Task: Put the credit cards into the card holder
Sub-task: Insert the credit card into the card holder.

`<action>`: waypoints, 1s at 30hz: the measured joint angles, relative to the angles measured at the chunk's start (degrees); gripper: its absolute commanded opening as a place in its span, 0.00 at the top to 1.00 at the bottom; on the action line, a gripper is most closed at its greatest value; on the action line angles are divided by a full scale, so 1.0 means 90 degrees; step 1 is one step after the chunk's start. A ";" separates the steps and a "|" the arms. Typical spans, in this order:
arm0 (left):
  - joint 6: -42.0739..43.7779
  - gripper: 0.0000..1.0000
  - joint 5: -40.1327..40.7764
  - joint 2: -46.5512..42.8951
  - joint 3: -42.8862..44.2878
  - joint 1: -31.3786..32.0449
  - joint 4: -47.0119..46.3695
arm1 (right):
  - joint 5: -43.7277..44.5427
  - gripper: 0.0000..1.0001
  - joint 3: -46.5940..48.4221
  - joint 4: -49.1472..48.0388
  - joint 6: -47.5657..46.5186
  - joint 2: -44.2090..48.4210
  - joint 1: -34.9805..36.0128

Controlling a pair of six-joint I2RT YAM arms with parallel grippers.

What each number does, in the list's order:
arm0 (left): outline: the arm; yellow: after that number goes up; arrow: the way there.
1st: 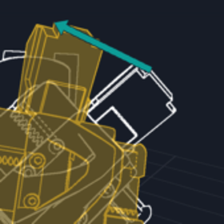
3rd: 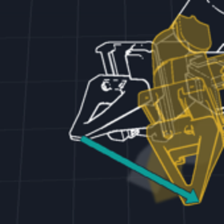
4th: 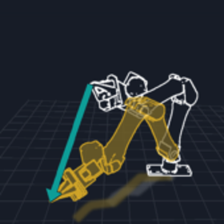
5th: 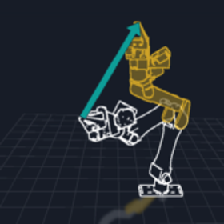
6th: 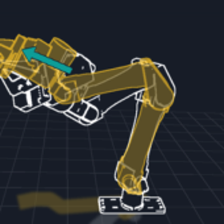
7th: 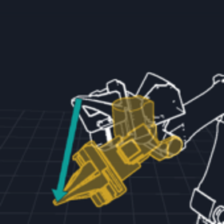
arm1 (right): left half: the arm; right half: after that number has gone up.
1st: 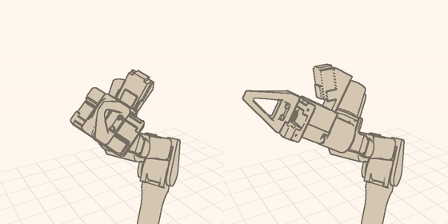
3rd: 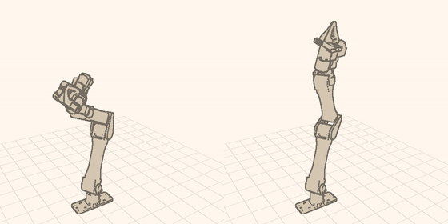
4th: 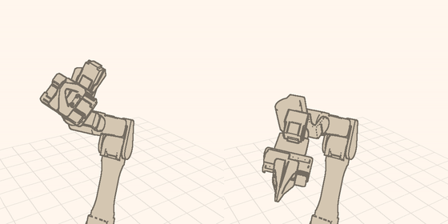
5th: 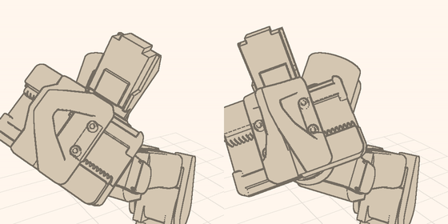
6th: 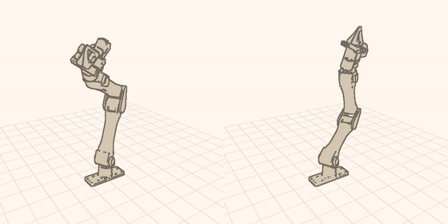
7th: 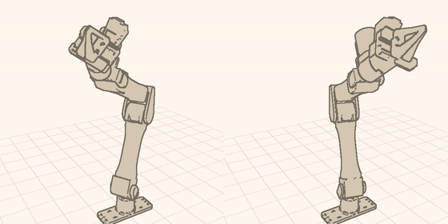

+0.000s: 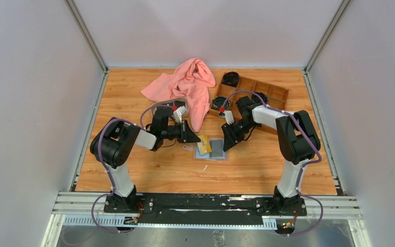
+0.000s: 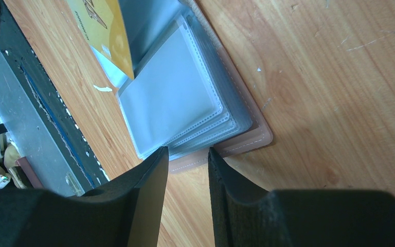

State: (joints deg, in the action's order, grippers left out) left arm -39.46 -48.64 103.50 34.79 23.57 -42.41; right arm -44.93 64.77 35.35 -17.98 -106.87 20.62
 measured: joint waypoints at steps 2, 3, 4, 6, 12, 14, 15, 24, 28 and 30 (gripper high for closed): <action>0.0007 1.00 0.0034 0.0000 0.0000 0.0000 0.0061 | 0.0000 0.61 0.0000 0.0000 0.0000 0.0000 0.0000; 0.0007 1.00 0.0051 0.0000 -0.0005 0.0000 0.0095 | 0.0000 0.61 0.0000 0.0002 0.0000 0.0000 0.0002; 0.0007 1.00 0.0061 0.0000 -0.0017 -0.0002 0.0119 | 0.0000 0.61 0.0000 0.0000 0.0000 0.0000 0.0002; 0.0000 1.00 0.0092 0.0000 -0.0049 -0.0007 0.0160 | 0.0000 0.61 0.0000 0.0000 0.0000 0.0000 0.0002; -0.0070 1.00 0.0143 0.0000 -0.0100 -0.0017 0.0211 | 0.0041 0.61 0.0019 0.0012 0.0000 0.0000 0.0032; -0.0117 1.00 0.0148 0.0000 -0.0100 -0.0017 0.0216 | 0.0056 0.61 0.0024 0.0015 0.0000 0.0000 0.0041; -0.0126 1.00 0.0148 0.0000 -0.0100 -0.0017 0.0216 | 0.0056 0.61 0.0027 0.0017 0.0000 0.0000 0.0044; -0.0202 1.00 0.0192 0.0121 -0.0078 0.0124 0.0221 | 0.0063 0.61 0.0029 0.0017 0.0000 0.0000 0.0044; -0.0301 1.00 0.0223 0.0194 -0.0068 0.0194 0.0223 | 0.0061 0.61 0.0029 0.0019 0.0000 0.0000 0.0046; -0.0369 1.00 0.0248 0.0206 -0.0068 0.0211 0.0223 | 0.0061 0.61 0.0029 0.0017 0.0000 0.0000 0.0046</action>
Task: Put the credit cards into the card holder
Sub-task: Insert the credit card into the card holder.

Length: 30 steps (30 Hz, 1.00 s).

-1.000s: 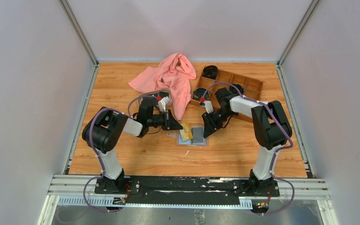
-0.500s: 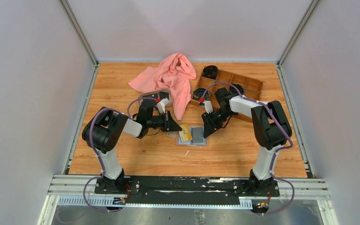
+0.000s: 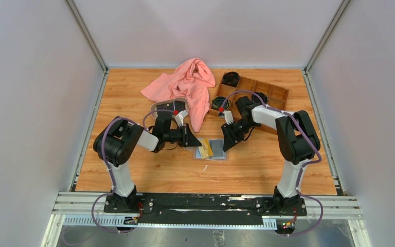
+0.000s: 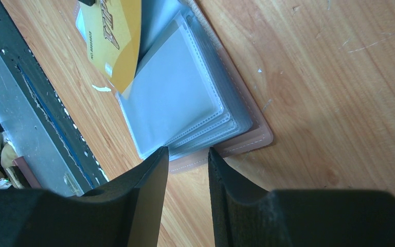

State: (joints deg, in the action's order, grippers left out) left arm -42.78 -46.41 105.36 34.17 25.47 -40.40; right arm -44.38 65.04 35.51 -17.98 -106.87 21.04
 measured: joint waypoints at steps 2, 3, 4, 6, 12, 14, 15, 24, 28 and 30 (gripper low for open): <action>-0.0068 1.00 0.0017 0.0015 0.0007 0.0019 0.0000 | 0.0002 0.61 0.0000 0.0002 0.0000 0.0000 0.0005; -0.0092 1.00 0.0019 0.0029 0.0017 0.0034 0.0002 | 0.0005 0.61 0.0000 0.0002 0.0000 0.0000 0.0007; -0.0112 1.00 0.0017 0.0044 0.0034 0.0051 0.0000 | 0.0007 0.61 0.0000 0.0000 0.0000 0.0000 0.0007; -0.0160 1.00 0.0017 0.0097 0.0090 0.0095 0.0002 | 0.0007 0.62 0.0000 0.0002 0.0000 0.0000 0.0010; -0.0274 1.00 -0.0012 0.0316 0.0340 0.0185 0.0085 | 0.0015 0.62 0.0000 0.0000 0.0000 0.0000 0.0010; -0.0267 1.00 -0.0039 0.0347 0.0442 0.0185 0.0260 | 0.0017 0.62 0.0002 0.0000 0.0000 0.0000 0.0010; -0.0248 1.00 -0.0051 0.0347 0.0503 0.0185 0.0386 | 0.0019 0.62 0.0002 0.0000 0.0000 0.0000 0.0012; 0.0236 1.00 -0.0087 0.0347 0.1192 0.0185 0.2081 | 0.0056 0.62 0.0007 0.0002 0.0000 0.0005 0.0032; 0.0546 1.00 -0.0092 0.0350 0.1477 0.0187 0.2747 | 0.0078 0.62 0.0010 0.0002 0.0000 0.0012 0.0046; 0.0695 1.00 -0.0085 0.0352 0.1615 0.0187 0.3045 | 0.0095 0.62 0.0010 0.0002 -0.0002 0.0017 0.0056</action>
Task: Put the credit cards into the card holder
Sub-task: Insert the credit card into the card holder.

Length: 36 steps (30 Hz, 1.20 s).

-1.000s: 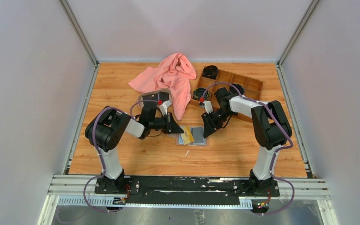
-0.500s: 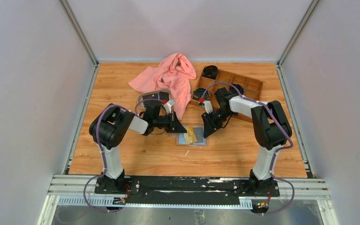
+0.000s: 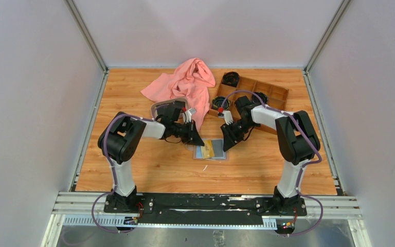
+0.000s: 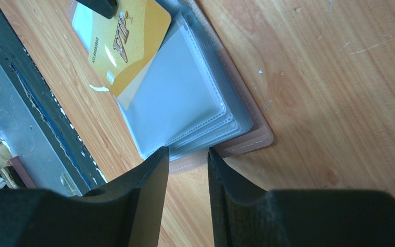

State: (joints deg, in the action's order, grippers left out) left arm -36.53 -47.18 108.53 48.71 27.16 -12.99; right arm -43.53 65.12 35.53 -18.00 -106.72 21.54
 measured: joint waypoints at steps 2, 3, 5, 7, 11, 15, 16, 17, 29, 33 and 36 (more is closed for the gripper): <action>0.0114 1.00 0.0005 0.0000 0.0095 0.0000 0.0226 | 0.0015 0.62 0.0002 0.0000 0.0000 0.0005 0.0012; 0.0151 1.00 0.0005 0.0000 0.0126 0.0000 0.0311 | 0.0019 0.62 0.0002 0.0000 0.0000 0.0005 0.0015; 0.0223 1.00 0.0007 0.0002 0.0177 -0.0002 0.0464 | 0.0019 0.62 0.0002 0.0000 0.0000 0.0005 0.0017; 0.0274 1.00 0.0005 0.0002 0.0209 0.0000 0.0571 | 0.0029 0.62 0.0007 0.0000 0.0000 0.0005 0.0027; 0.0338 1.00 0.0005 0.0022 0.0265 0.0010 0.0707 | 0.0036 0.62 0.0012 0.0000 0.0000 0.0005 0.0068; 0.0379 1.00 0.0005 0.0117 0.0376 0.0078 0.0763 | 0.0061 0.62 0.0019 0.0002 -0.0002 0.0005 0.0083; 0.0384 1.00 0.0002 0.0146 0.0413 0.0097 0.0772 | 0.0061 0.62 0.0019 0.0002 -0.0002 0.0005 0.0083; 0.0391 1.00 0.0000 0.0165 0.0440 0.0114 0.0772 | 0.0061 0.62 0.0019 0.0002 -0.0002 0.0005 0.0083; 0.0789 1.00 0.0032 0.0284 0.0928 0.0163 0.1559 | 0.0063 0.62 0.0019 0.0002 0.0000 0.0007 0.0083; 0.0935 1.00 0.0036 0.0287 0.1013 0.0170 0.1792 | 0.0061 0.62 0.0019 0.0000 0.0000 0.0007 0.0092; 0.1008 1.00 0.0032 0.0304 0.1039 0.0170 0.1982 | 0.0061 0.62 0.0019 0.0000 -0.0002 0.0007 0.0141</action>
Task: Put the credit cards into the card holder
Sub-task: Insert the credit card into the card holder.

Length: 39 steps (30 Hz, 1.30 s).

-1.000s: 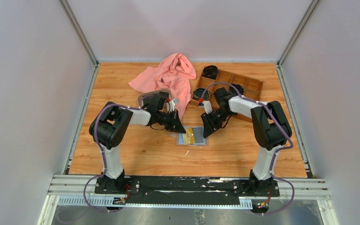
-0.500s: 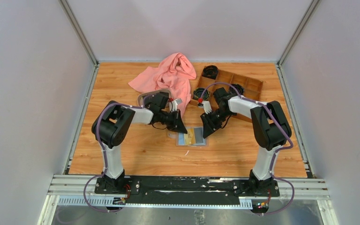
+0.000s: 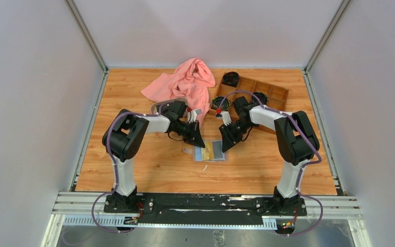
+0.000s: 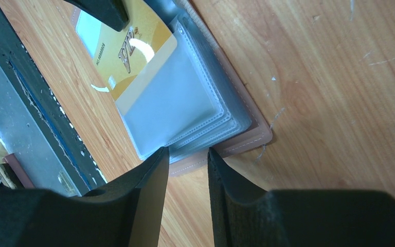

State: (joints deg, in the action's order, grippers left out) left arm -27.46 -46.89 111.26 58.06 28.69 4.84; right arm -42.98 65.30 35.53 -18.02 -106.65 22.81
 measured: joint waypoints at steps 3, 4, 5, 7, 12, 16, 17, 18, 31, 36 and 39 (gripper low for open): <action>0.0044 1.00 -0.0002 0.0039 0.0078 0.0000 0.0192 | 0.0005 0.62 0.0000 0.0000 0.0000 0.0000 0.0024; 0.0063 1.00 -0.0002 0.0046 0.0104 0.0000 0.0243 | 0.0007 0.62 0.0000 0.0000 0.0000 0.0000 0.0032; 0.0085 1.00 0.0000 0.0049 0.0141 0.0000 0.0308 | 0.0010 0.62 0.0000 0.0000 0.0000 0.0000 0.0034; 0.0131 1.00 0.0002 0.0051 0.0199 0.0000 0.0432 | 0.0010 0.62 0.0000 0.0000 0.0000 0.0000 0.0036; 0.0172 1.00 -0.0005 0.0136 0.0338 0.0000 0.0627 | 0.0015 0.62 0.0000 -0.0002 0.0000 0.0000 0.0046; 0.0141 1.00 -0.0070 0.0240 0.0415 0.0000 0.0646 | 0.0022 0.62 0.0000 0.0000 0.0000 0.0002 0.0049; 0.0121 1.00 -0.0080 0.0255 0.0425 0.0000 0.0639 | 0.0022 0.62 0.0000 -0.0002 0.0000 0.0005 0.0051; 0.0097 1.00 -0.0097 0.0270 0.0430 0.0000 0.0624 | 0.0024 0.62 0.0000 0.0000 0.0000 0.0005 0.0051; -0.0653 0.96 -0.0209 0.0338 0.0325 0.0182 -0.0214 | 0.0070 0.60 0.0002 0.0000 0.0000 0.0029 0.0083; -0.0787 0.76 -0.0141 0.0340 0.0299 0.0248 -0.0355 | 0.0078 0.58 0.0002 0.0005 0.0000 0.0044 0.0097; -0.0848 0.70 -0.0015 0.0335 0.0245 0.0257 -0.0401 | 0.0085 0.58 0.0002 0.0005 0.0000 0.0049 0.0112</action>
State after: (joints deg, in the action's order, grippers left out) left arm -35.09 -47.03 114.28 60.27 31.00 1.23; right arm -42.22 65.32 35.57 -18.02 -106.21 23.81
